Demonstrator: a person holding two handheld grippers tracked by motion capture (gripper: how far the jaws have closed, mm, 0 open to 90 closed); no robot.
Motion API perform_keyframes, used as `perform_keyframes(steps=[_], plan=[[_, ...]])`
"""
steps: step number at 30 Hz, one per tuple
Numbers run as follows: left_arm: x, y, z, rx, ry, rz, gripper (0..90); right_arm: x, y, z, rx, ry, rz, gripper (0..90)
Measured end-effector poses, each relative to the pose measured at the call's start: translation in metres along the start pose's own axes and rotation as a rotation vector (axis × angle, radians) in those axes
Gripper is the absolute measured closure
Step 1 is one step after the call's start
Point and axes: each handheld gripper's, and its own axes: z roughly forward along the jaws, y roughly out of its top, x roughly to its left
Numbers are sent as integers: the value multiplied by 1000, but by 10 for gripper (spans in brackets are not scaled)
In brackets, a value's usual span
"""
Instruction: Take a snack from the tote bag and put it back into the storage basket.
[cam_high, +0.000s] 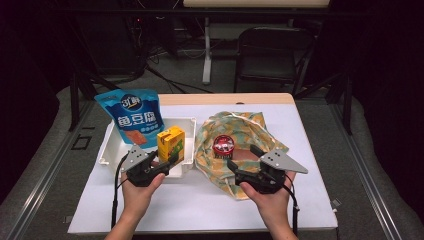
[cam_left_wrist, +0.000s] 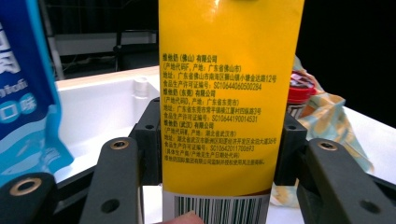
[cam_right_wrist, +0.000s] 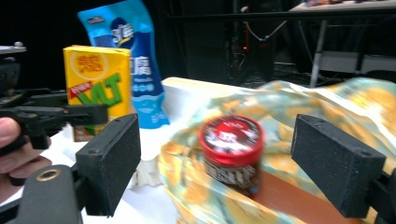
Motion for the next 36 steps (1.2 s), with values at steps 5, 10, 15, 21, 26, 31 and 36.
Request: perform_keyframes(steps=[5, 10, 15, 21, 26, 31, 36], plan=[[8, -7, 4, 7, 18, -17, 505, -19, -14, -6, 13, -42, 24, 163], [15, -12, 10, 14, 29, -24, 505, -27, -18, -8, 11, -62, 39, 170], [19, -18, 13, 23, 38, -28, 505, -27, -22, -5, 20, -66, 41, 175], [27, -25, 18, 33, 55, -46, 504, -29, -24, -6, 21, -81, 44, 182], [32, -35, 24, 70, 55, -63, 505, -32, -26, -5, 30, -90, 43, 185], [36, -41, 32, 103, 59, -76, 506, -31, -28, -4, 35, -92, 40, 186], [41, -45, 39, 114, 79, -70, 508, -33, -30, -3, 40, -97, 43, 188]])
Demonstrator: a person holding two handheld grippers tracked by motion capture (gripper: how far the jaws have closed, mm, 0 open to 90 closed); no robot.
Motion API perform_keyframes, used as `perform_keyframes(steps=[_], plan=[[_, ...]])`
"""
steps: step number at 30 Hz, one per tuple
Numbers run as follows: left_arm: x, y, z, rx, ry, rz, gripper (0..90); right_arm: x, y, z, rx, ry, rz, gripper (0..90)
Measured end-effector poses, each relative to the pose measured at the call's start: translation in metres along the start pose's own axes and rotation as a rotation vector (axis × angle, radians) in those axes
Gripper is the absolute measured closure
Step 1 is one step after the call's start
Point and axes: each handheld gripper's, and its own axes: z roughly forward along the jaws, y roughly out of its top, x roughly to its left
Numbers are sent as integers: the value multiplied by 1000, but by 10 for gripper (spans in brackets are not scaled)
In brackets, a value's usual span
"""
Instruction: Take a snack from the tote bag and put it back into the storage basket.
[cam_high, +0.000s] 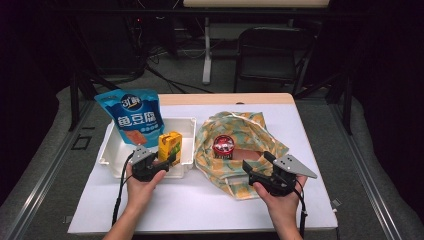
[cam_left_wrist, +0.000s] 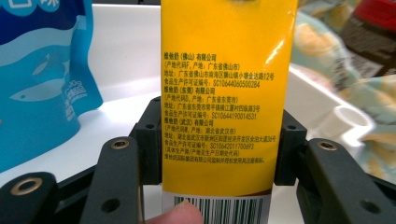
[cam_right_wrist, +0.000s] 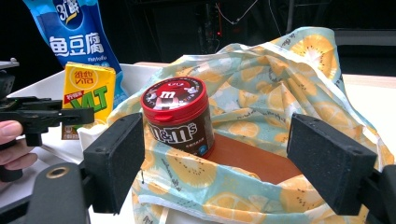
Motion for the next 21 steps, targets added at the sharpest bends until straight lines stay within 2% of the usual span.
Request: perform_keyframes(steps=[2, 7, 10, 13, 18, 21], plan=[[3, -1, 4, 4, -11, -9, 508, 0, -1, 0, 1, -5, 2, 189], [4, -3, 12, 5, -6, 14, 508, -2, -2, 0, 4, -8, 0, 190], [4, -5, 15, 23, 3, 29, 508, -3, -2, 1, 6, -11, 2, 191], [4, -5, 16, 44, -7, 34, 507, -3, -3, 1, 5, -14, 2, 192], [0, -8, 13, 58, -4, 93, 502, -4, -3, 0, 11, -24, -9, 194], [0, -9, 9, 74, -12, 87, 497, -6, -4, -1, 11, -29, -12, 194]])
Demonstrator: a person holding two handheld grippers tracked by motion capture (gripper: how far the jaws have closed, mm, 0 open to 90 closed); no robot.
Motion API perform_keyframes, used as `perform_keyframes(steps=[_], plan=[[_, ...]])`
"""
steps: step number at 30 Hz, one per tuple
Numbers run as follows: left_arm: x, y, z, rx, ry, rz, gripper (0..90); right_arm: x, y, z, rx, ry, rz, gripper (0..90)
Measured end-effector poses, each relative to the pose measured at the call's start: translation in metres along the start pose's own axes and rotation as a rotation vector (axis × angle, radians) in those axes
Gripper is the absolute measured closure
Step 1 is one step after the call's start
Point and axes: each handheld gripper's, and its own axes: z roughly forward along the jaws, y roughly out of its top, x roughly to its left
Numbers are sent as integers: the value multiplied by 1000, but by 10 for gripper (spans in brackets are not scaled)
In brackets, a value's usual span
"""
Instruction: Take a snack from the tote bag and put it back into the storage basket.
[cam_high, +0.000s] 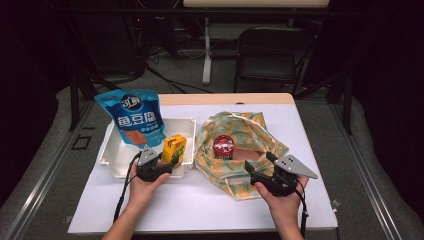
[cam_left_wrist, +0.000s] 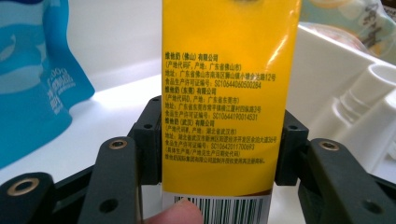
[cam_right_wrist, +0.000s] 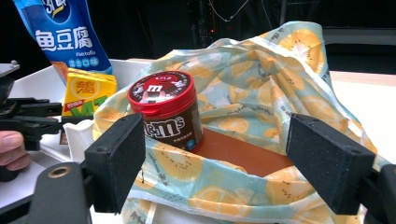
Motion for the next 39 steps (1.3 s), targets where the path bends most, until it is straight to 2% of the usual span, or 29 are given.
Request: perform_keyframes(steps=[4, 8, 12, 16, 19, 24, 27, 29, 31, 33, 35, 37, 39], plan=[[1, -3, -6, 31, -8, -8, 493, -3, -1, -1, 3, -9, 6, 196], [-1, -4, -7, 53, 0, 12, 490, -4, -2, -2, 3, -21, 5, 198], [3, -3, -6, 70, -19, -5, 483, -5, -3, -1, 2, -28, 8, 201], [5, -3, -5, 101, 5, -21, 481, -6, -5, 1, 14, -32, 8, 203], [4, -3, -6, 97, 26, -22, 471, -5, -5, 1, 14, -32, 8, 203], [6, -6, -15, 73, 17, -73, 319, -7, -4, 0, 10, -36, 8, 204], [3, -4, -22, 78, 35, -77, 275, -9, -4, 1, 9, -36, 12, 204], [2, -2, -30, 73, 49, -82, 277, -9, -4, 0, 9, -37, 12, 204], [0, -1, -40, 57, 46, -92, 316, -8, -4, 0, 10, -36, 12, 204], [-1, -2, -48, 51, 55, -94, 409, -9, -4, 1, 13, -34, 11, 204], [-4, -4, -51, 68, 43, -95, 511, -9, -4, 1, 11, -36, 12, 204], [-7, -6, -51, 75, 53, -107, 621, -9, -4, 1, 13, -38, 10, 204], [-9, -6, -51, 82, 49, -128, 678, -9, -4, 2, 12, -37, 11, 204]])
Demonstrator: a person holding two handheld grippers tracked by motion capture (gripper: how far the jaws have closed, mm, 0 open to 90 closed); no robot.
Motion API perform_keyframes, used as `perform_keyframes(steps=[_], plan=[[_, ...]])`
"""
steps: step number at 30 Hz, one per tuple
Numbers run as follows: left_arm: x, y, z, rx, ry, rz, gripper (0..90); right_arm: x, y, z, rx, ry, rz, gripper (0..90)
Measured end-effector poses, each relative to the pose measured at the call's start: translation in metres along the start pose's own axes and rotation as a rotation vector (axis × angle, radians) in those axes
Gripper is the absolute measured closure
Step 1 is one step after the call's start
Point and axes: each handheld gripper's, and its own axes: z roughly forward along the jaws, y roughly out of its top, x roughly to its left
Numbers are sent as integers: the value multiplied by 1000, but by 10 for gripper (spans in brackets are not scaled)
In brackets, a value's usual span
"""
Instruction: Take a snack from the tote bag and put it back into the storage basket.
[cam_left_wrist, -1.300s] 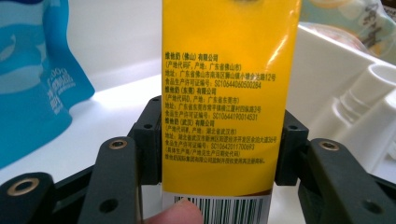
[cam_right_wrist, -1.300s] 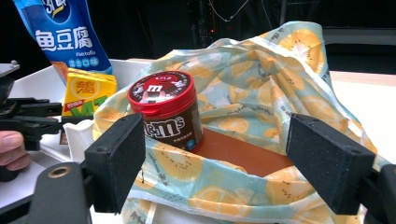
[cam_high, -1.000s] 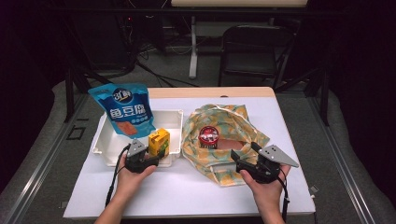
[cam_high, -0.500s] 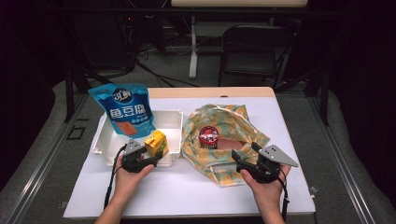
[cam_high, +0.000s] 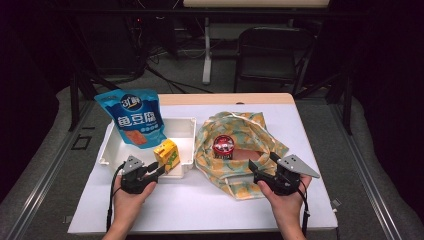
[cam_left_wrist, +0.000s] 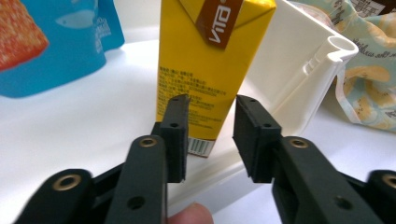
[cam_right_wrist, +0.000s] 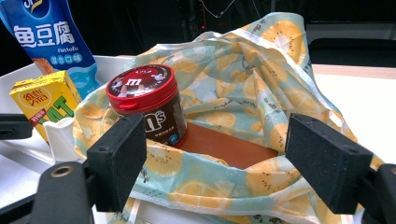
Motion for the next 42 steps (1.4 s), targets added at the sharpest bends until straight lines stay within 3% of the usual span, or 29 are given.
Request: perform_keyframes(steps=[4, 7, 14, 25, 29, 35, 38, 42], plan=[[-3, -1, 1, -9, 17, 13, 797, 0, -1, 1, 0, 4, -2, 204], [2, 1, -1, -8, 23, -21, 900, 0, -1, 2, 5, 4, 0, 204], [12, 3, 8, -3, 33, -66, 900, 1, -3, 3, 8, 5, -2, 205], [15, 14, 29, 17, 22, -67, 900, 1, -4, 4, 13, 1, 2, 206], [16, 16, 35, 15, 12, -93, 900, 1, -4, 4, 13, -2, 2, 206], [15, 26, 38, 27, 32, -74, 900, -1, -4, 4, 17, -5, 0, 206], [13, 27, 40, 17, 4, -79, 900, 0, -5, 4, 16, -7, 0, 207], [-1, 31, 49, 51, 38, 8, 900, 0, -5, 5, 18, -5, -1, 207]])
